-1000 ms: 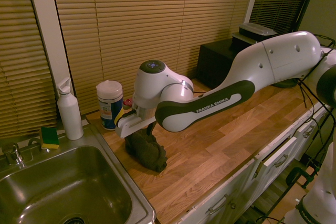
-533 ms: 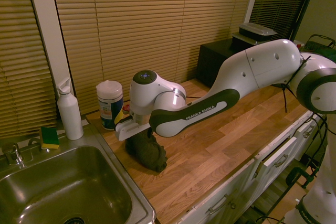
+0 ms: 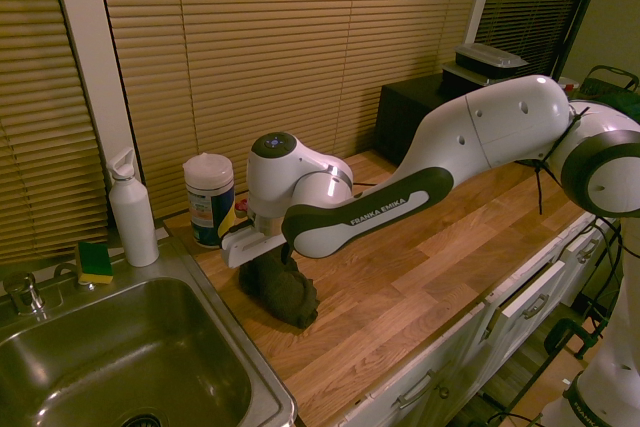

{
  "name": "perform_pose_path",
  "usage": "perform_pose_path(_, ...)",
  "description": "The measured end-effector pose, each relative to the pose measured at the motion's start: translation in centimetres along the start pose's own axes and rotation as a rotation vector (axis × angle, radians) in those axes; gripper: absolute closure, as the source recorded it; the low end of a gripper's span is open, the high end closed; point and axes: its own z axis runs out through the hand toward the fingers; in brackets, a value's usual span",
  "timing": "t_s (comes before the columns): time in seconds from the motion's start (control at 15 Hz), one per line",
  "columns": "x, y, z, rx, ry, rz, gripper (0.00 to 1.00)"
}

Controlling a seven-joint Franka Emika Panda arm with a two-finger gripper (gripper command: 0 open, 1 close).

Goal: Clear the spill

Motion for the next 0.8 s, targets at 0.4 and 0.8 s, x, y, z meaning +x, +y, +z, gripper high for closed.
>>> perform_pose_path(0.4,1.4,0.2,0.2,-0.007,-0.013,-0.013,1.00)
perform_pose_path(0.8,5.7,1.0,0.4,-0.017,-0.033,-0.007,1.00)
